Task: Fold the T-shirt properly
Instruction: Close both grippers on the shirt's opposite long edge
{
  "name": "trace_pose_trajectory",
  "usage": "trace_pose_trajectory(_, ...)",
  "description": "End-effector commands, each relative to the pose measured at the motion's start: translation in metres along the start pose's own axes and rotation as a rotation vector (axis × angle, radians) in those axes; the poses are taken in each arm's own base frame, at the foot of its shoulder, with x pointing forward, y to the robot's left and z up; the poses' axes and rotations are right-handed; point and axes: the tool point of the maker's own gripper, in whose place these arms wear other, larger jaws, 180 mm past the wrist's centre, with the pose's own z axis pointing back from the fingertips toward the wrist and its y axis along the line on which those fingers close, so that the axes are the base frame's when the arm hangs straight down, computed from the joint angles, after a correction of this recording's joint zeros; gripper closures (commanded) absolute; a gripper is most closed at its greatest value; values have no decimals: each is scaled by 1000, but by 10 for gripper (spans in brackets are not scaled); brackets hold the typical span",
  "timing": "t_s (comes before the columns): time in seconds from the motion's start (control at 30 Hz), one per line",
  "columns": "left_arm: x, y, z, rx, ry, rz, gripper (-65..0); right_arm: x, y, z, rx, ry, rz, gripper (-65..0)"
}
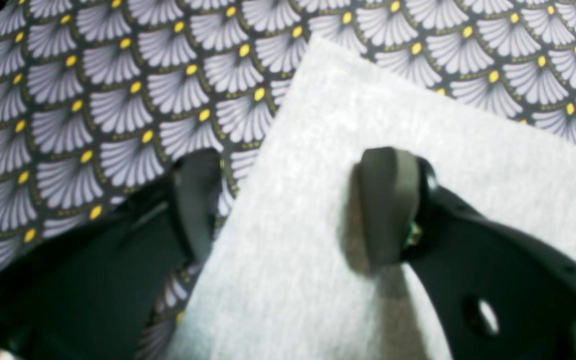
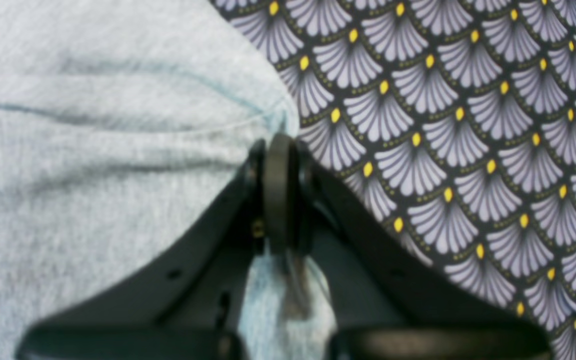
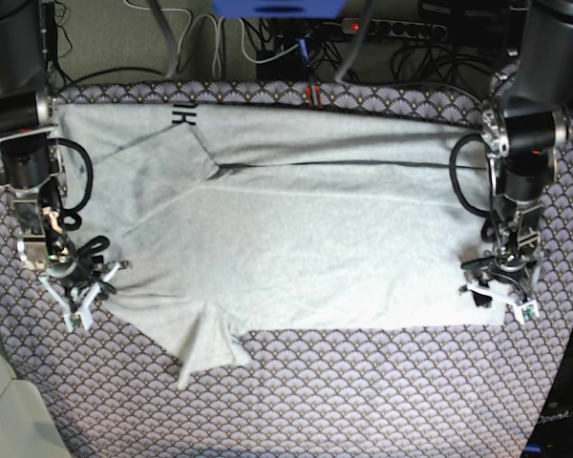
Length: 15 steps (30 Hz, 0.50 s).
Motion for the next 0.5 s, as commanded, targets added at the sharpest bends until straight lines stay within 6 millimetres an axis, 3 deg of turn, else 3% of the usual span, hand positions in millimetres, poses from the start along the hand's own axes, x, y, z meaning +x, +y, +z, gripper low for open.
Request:
trace_pose_trajectory(0.0, 31, 3, -2, 6, -68, 2, -427, 5, -9, 2, -16, 10, 15, 0)
trace_pose_trajectory(0.2, 28, 1, -2, 0, -64, 2, -423, 5, -9, 2, -16, 10, 15, 0)
trace_pose_trajectory(0.27, 27, 1, -2, -3, -63, 1, -386, 5, -9, 2, -16, 10, 15, 0)
trace_pose_trajectory(0.47, 27, -1, -2, -5, -62, 6, -69, 5, -9, 2, -16, 10, 15, 0)
